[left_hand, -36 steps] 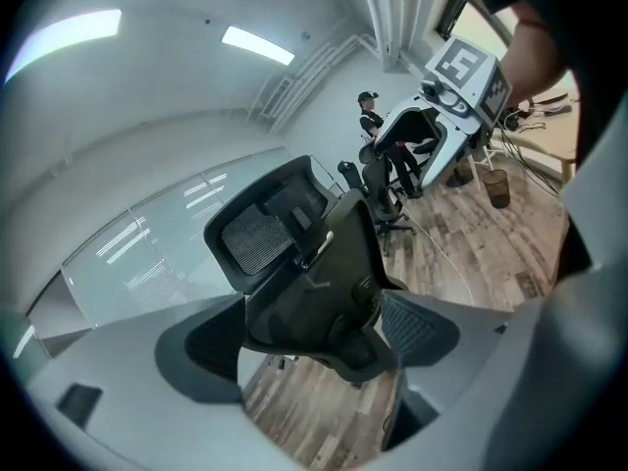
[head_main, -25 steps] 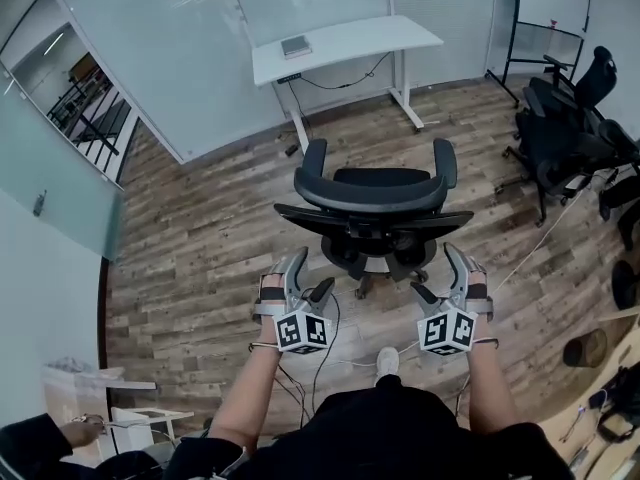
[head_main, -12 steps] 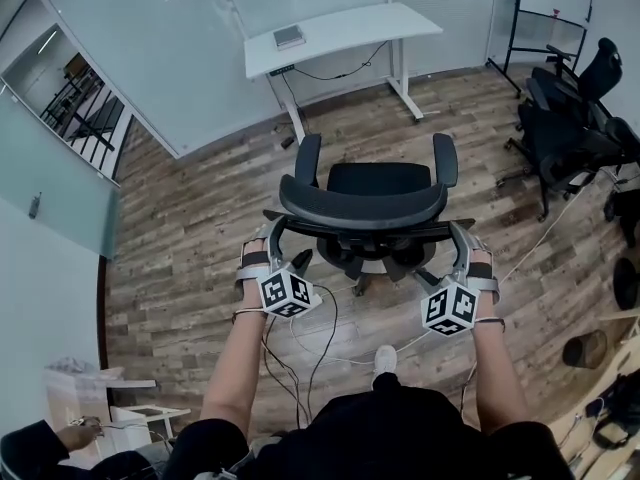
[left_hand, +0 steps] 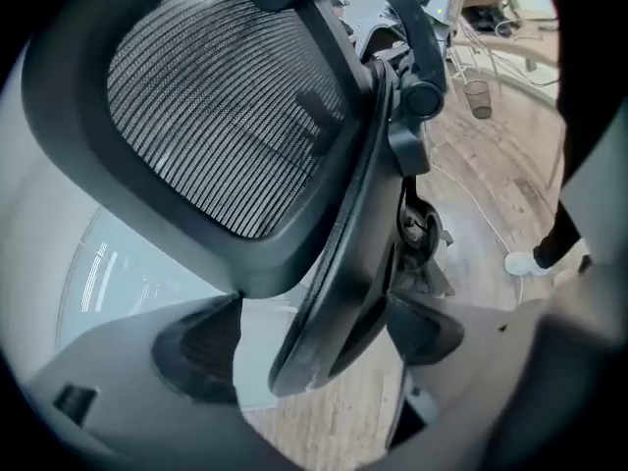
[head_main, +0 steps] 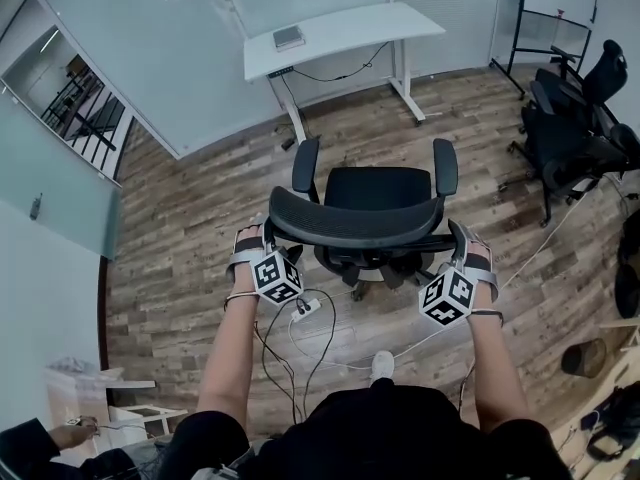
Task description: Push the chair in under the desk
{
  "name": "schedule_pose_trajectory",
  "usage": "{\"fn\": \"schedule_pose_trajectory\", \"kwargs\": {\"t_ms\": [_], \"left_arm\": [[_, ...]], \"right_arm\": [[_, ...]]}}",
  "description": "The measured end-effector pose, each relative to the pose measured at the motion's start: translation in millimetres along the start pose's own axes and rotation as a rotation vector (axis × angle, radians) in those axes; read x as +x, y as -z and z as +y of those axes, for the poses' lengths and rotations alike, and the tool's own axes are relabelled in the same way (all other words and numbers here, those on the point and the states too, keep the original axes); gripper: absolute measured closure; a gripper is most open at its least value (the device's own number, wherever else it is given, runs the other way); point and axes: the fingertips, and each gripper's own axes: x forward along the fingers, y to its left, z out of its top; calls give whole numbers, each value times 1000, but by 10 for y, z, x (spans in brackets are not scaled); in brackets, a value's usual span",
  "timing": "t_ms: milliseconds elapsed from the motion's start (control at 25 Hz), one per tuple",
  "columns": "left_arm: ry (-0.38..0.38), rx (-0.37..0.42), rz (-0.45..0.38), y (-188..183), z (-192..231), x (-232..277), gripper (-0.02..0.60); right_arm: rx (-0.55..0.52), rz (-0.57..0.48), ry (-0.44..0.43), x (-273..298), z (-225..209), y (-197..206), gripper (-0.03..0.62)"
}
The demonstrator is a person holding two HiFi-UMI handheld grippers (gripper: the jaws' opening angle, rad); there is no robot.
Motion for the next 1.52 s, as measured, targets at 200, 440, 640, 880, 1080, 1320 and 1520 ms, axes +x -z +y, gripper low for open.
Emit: {"fn": "schedule_pose_trajectory", "kwargs": {"t_ms": [200,440,640,880,1080,1320,1520], "left_arm": [[-1,50,33,35,26,33,118],[19,23,104,286,277,63,117],[140,108,96,188,55,211,110],[197,148,136,293,-98,396,110],[201,177,129,335,-207,521,110],[196,155,112,270,-184,554,112],[190,120,143,233,-205,536,118]], "right_arm": [[-74,41,-61,127,63,74,28],[-125,81,-98,244,165,31,28],[-181,128,-118,287,210,102,28],[-211,162,-135,431,256,132,28],[-212,163,-122,441,227,116,28],[-207,174,-125,464,177,146,28],[-213,177,-82,485,53,183,34]]}}
